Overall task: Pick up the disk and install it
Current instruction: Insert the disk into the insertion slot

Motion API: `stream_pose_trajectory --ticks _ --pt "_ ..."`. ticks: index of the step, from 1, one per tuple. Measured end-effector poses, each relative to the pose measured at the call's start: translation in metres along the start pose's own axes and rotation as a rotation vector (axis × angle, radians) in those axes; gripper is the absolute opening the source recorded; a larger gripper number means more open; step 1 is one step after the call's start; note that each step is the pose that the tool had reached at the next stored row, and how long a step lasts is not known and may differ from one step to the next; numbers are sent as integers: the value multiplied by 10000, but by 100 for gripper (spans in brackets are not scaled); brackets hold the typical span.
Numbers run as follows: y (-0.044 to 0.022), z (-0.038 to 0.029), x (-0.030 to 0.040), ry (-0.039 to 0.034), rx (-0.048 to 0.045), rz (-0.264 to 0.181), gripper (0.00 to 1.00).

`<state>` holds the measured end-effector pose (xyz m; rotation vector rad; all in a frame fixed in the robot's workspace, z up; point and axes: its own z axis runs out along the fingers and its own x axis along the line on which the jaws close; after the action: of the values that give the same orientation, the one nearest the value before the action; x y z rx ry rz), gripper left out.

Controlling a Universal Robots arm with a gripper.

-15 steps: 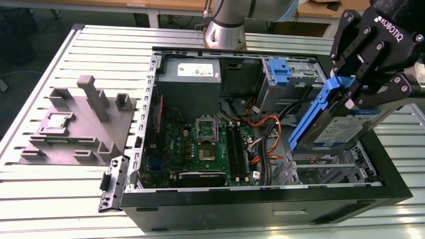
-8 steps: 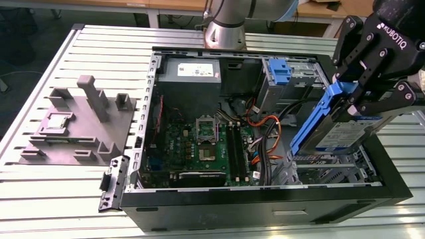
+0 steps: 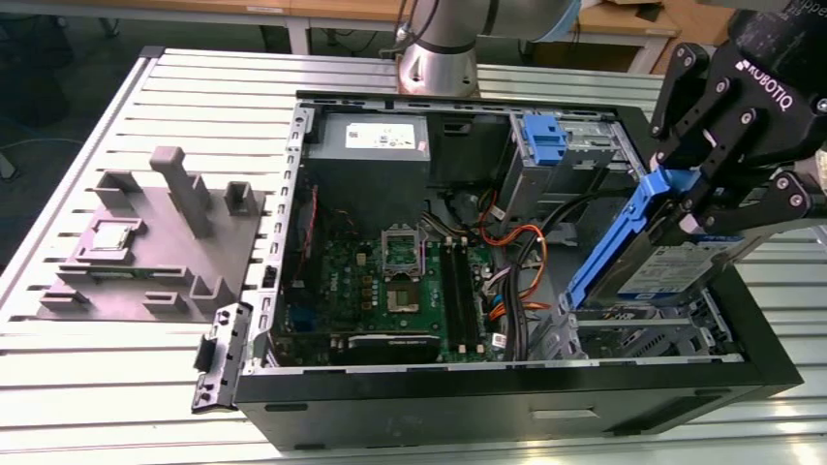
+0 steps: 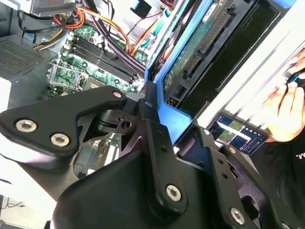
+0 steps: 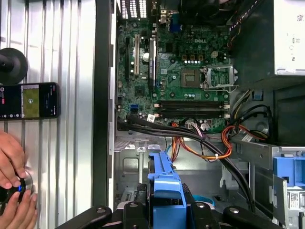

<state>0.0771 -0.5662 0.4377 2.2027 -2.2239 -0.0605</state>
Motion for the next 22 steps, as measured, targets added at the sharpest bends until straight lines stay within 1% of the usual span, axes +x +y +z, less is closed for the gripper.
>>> stream_pose_trajectory --ticks 6,12,22 --pt "-7 32 21 16 0 1 37" --pt "-8 57 24 17 0 15 37" --pt "-3 74 25 16 1 54 37"
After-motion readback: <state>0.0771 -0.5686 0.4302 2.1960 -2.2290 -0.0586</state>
